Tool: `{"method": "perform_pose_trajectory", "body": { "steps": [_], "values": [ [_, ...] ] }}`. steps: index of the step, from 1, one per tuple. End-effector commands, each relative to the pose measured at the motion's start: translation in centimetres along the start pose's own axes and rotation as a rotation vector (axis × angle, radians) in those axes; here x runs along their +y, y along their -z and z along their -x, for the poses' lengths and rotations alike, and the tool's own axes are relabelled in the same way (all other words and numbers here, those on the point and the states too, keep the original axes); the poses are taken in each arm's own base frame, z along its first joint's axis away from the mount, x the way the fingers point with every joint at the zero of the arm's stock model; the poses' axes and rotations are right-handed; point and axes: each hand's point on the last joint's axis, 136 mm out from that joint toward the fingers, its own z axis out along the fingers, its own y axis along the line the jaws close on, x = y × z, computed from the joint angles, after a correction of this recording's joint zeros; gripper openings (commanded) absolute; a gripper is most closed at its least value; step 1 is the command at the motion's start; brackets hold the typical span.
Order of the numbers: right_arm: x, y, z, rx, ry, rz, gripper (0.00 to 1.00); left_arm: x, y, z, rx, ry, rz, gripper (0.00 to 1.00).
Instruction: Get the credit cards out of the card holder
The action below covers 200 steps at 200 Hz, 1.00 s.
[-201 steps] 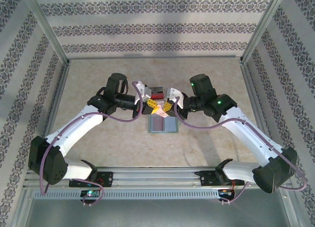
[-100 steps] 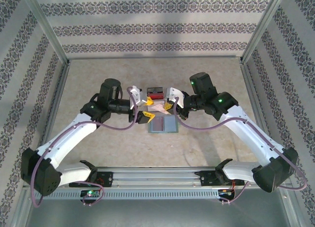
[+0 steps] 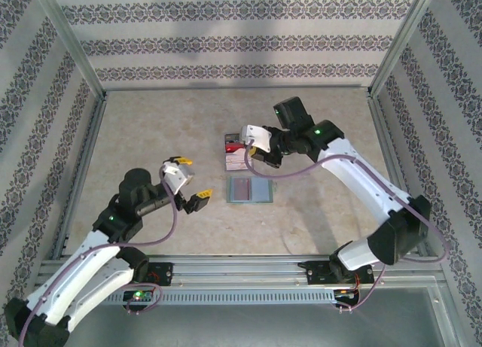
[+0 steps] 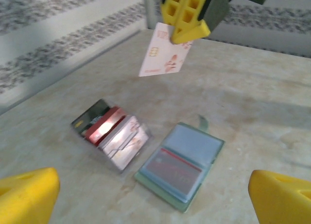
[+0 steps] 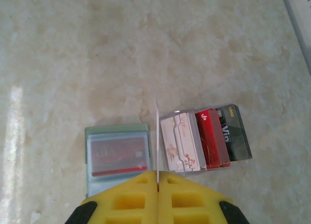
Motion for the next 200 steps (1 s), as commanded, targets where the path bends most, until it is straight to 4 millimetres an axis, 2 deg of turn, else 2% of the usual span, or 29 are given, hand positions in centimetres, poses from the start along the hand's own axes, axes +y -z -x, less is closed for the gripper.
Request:
{"method": "perform_pose_trajectory", "body": {
  "steps": [1, 36, 66, 98, 139, 165, 183, 200],
  "values": [
    [-0.3, -0.9, 0.0, 0.05, 0.046, 0.029, 0.0, 3.0, 1.4, -0.4, -0.066, 0.127, 0.207, 1.0],
    [-1.0, -3.1, -0.5, 0.136, 0.067, 0.091, 0.0, 4.7, 3.2, -1.7, -0.112, 0.163, 0.349, 1.0],
    [-1.5, -4.6, -1.1, 0.206, 0.074, 0.125, 0.0, 5.1, 3.5, -1.8, -0.111, 0.151, 0.378, 1.0],
    [-2.0, -6.4, -2.3, 0.3, 0.082, 0.157, 0.0, 4.8, 3.2, -2.3, -0.056, 0.156, 0.359, 1.0],
    [-2.4, -8.6, -3.1, 0.345, 0.117, 0.182, 0.0, 4.3, 4.0, -2.6, 0.03, 0.163, 0.34, 1.0],
    [-2.8, -9.8, -3.4, 0.361, 0.14, 0.19, 0.0, 2.9, 4.4, -2.8, 0.098, 0.139, 0.262, 1.0],
    [-3.1, -10.4, -3.6, 0.368, 0.146, 0.193, 0.0, 2.1, 4.8, -4.1, 0.177, 0.102, 0.228, 1.0],
    [-3.4, -10.9, -3.8, 0.378, 0.148, 0.197, 0.0, 2.5, 4.9, -5.9, 0.231, 0.076, 0.259, 1.0]
  ]
}}
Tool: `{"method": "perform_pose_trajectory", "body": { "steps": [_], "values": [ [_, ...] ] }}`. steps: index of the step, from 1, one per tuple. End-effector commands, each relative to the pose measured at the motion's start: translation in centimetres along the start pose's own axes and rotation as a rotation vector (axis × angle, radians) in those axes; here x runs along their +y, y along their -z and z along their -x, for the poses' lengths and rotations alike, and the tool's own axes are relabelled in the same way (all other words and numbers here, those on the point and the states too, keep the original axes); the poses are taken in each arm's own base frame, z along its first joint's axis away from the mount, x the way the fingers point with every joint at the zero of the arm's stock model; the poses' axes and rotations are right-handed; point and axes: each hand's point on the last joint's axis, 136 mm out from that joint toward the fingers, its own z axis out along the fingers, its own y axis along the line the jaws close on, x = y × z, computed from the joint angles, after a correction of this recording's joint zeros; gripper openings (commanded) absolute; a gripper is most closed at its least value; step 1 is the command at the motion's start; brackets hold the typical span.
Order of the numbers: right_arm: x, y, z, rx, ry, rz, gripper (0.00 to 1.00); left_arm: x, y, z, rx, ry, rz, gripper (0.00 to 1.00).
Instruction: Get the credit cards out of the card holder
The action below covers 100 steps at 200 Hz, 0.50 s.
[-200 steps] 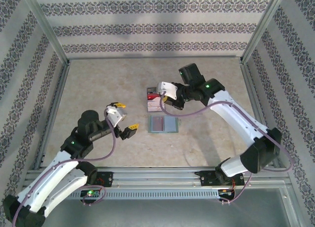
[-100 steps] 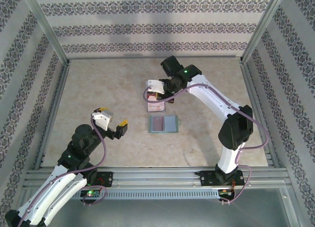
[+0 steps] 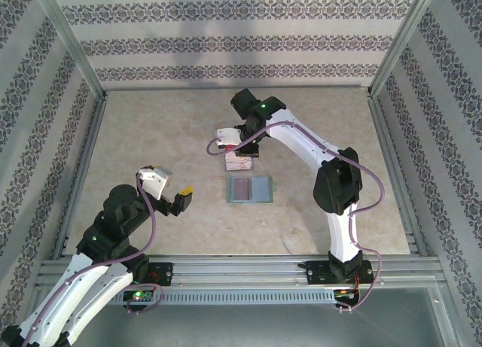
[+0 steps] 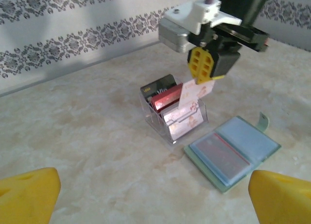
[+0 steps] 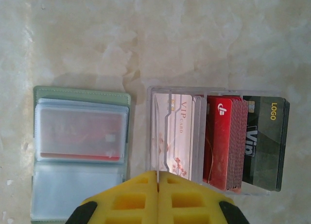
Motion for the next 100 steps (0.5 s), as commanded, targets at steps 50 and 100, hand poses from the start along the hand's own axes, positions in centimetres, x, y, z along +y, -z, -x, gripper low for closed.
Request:
{"method": "perform_pose_trajectory", "body": {
  "steps": [50, 100],
  "values": [
    [-0.7, -1.4, 0.5, 0.031, 0.032, 0.023, 0.0, -0.1, -0.4, -5.0, 0.134, -0.083, 0.001, 1.0],
    [-0.6, -2.3, 0.0, 0.044, 0.028, 0.053, 0.0, -0.5, -0.9, -5.8, 0.176, -0.088, -0.026, 1.0]
  ]
}}
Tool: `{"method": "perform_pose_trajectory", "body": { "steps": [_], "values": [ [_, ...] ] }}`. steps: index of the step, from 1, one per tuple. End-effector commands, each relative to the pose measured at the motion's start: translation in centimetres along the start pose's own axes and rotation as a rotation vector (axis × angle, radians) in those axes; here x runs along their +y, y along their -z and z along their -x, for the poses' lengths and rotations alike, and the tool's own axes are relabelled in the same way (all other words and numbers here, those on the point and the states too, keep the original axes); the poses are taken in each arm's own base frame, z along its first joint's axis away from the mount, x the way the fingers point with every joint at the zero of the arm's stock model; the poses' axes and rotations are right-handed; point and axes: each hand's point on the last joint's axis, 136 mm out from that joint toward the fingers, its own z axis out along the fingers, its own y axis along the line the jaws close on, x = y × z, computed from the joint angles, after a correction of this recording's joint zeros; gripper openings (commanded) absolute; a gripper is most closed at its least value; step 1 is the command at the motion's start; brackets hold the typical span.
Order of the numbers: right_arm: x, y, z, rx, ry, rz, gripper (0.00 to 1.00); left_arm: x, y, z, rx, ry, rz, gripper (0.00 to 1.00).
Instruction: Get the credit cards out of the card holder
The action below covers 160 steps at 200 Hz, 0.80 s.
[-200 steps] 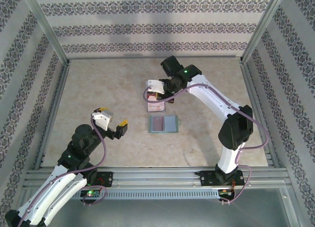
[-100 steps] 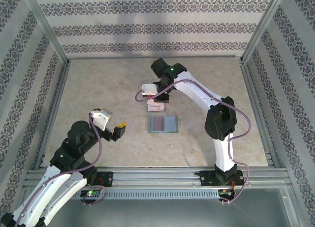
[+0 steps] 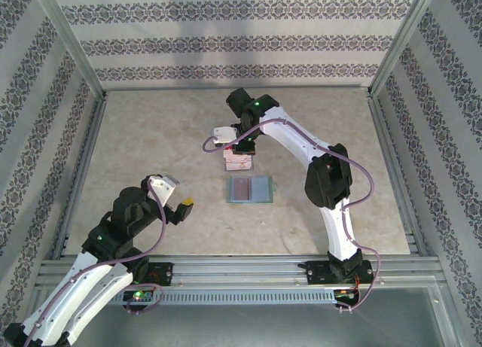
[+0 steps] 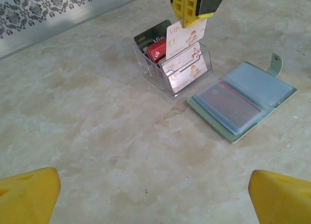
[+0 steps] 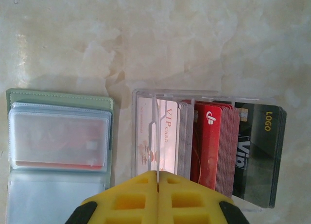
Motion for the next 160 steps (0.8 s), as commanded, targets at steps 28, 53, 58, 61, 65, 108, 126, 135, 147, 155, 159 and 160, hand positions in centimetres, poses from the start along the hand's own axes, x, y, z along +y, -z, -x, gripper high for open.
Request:
{"method": "perform_pose_trajectory", "body": {
  "steps": [28, 53, 58, 61, 65, 108, 126, 135, 147, 155, 159, 160],
  "values": [
    [0.8, -0.8, -0.5, 0.03, 0.016, 0.056, 0.0, -0.2, -0.2, -0.7, 0.027, -0.021, -0.014, 1.0],
    [0.5, -0.9, -0.8, 0.034, 0.006, 0.062, 0.0, -0.2, -0.3, -0.8, 0.031, -0.019, -0.014, 1.0],
    [0.5, -1.0, -1.0, 0.038, 0.004, 0.064, 0.0, -0.2, -0.3, -0.8, 0.03, -0.02, -0.013, 1.0],
    [0.4, -1.0, -1.0, 0.039, 0.005, 0.063, 0.0, -0.2, -0.3, -0.8, 0.031, -0.019, -0.014, 1.0],
    [0.4, -1.1, -1.1, 0.043, 0.005, 0.063, 0.0, -0.2, -0.3, -0.9, 0.033, -0.019, -0.013, 1.0],
    [0.0, -1.6, -1.2, 0.05, 0.004, 0.062, 0.0, -0.1, -0.4, -0.9, 0.035, -0.017, -0.012, 1.0],
    [-0.1, -1.8, -1.3, 0.054, 0.003, 0.061, 0.0, -0.2, -0.4, -1.0, 0.038, -0.016, -0.013, 1.0],
    [-0.2, -1.8, -1.3, 0.054, 0.0, 0.061, 0.0, -0.2, -0.5, -1.0, 0.04, -0.016, -0.013, 1.0],
    [-0.2, -1.9, -1.4, 0.057, -0.001, 0.064, 0.0, -0.2, -0.5, -1.1, 0.043, -0.015, -0.015, 1.0],
    [-0.2, -2.0, -1.5, 0.06, -0.002, 0.065, 0.0, -0.2, -0.6, -1.1, 0.045, -0.015, -0.016, 1.0],
    [-0.3, -1.9, -1.5, 0.062, -0.002, 0.065, 0.0, -0.2, -0.6, -1.1, 0.046, -0.015, -0.016, 1.0],
    [-0.2, -1.9, -1.5, 0.062, -0.002, 0.065, 0.0, -0.2, -0.6, -1.1, 0.047, -0.014, -0.016, 0.99]
  ]
}}
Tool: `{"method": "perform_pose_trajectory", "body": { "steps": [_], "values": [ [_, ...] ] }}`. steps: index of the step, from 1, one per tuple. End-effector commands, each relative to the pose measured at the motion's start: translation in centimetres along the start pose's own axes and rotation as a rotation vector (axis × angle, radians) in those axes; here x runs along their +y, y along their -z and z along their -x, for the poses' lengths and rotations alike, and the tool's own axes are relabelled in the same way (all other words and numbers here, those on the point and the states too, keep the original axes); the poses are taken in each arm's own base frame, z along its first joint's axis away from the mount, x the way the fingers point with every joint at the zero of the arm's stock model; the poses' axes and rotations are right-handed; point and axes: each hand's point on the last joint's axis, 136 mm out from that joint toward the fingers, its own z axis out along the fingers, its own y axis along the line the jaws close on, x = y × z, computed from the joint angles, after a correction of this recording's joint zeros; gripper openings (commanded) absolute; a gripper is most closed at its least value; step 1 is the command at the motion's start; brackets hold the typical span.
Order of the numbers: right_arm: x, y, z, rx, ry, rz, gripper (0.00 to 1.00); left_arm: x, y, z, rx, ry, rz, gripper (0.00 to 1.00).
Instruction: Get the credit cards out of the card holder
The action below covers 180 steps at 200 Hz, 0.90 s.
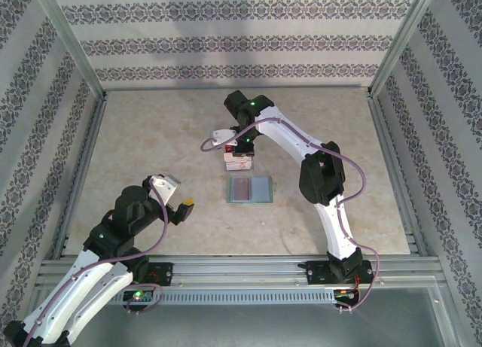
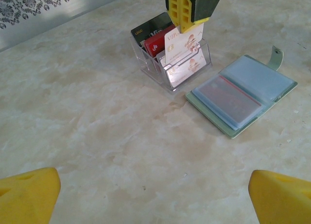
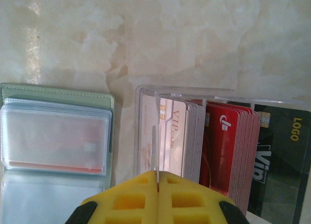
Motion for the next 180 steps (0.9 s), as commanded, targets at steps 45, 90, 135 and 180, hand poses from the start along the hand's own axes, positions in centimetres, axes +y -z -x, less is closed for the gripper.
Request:
{"method": "perform_pose_trajectory", "body": {
  "steps": [45, 90, 135, 180],
  "values": [
    [-0.5, -0.3, -1.4, 0.043, -0.012, 0.011, 0.0, -0.1, -0.3, -0.8, 0.027, -0.012, -0.012, 1.0],
    [-1.0, -0.8, -1.8, 0.05, -0.026, 0.008, 0.0, -0.2, -0.3, -0.8, 0.027, -0.012, -0.014, 1.0],
    [-1.5, -1.2, -1.9, 0.047, -0.034, 0.003, 0.0, -0.2, -0.3, -0.7, 0.025, -0.01, -0.017, 1.0],
    [-2.1, -1.8, -2.0, 0.053, -0.03, -0.011, 0.0, -0.2, -0.3, -0.8, 0.028, -0.009, -0.018, 1.0]
  ]
}}
